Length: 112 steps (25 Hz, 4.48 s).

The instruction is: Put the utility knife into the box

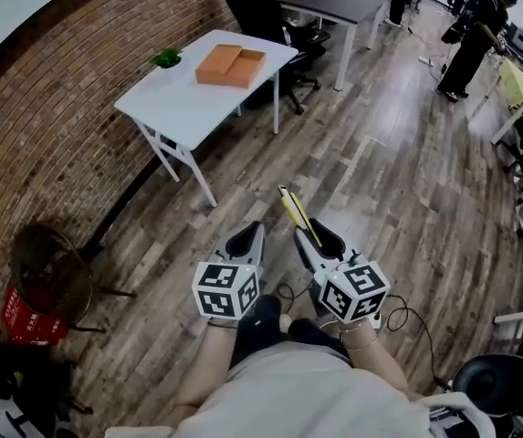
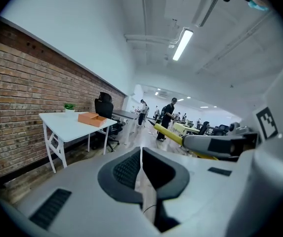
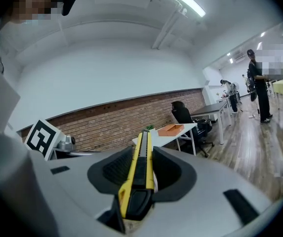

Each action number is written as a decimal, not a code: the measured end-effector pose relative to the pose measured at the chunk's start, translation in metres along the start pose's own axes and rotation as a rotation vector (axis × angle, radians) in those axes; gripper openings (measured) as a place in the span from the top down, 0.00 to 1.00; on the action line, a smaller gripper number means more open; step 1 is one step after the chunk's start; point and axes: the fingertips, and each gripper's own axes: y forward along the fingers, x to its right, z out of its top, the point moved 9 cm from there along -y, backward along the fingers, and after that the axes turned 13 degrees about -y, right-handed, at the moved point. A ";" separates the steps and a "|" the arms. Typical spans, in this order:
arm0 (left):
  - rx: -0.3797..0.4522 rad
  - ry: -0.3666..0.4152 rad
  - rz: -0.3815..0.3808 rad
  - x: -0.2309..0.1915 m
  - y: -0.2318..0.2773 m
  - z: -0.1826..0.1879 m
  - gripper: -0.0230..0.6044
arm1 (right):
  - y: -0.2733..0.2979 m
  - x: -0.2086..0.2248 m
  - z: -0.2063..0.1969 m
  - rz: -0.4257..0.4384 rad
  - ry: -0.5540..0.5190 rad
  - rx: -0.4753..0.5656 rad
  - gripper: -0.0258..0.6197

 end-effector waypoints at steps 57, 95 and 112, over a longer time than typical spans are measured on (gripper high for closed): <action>0.015 -0.028 0.030 -0.279 0.431 0.313 0.94 | 0.534 0.295 0.124 0.061 -0.003 0.015 0.76; -0.019 -0.160 0.209 -0.370 0.592 0.370 0.94 | 0.711 0.434 0.120 0.164 0.000 -0.165 0.76; -0.135 -0.201 0.194 -0.426 0.627 0.365 0.94 | 0.779 0.434 0.079 0.104 0.042 -0.338 0.76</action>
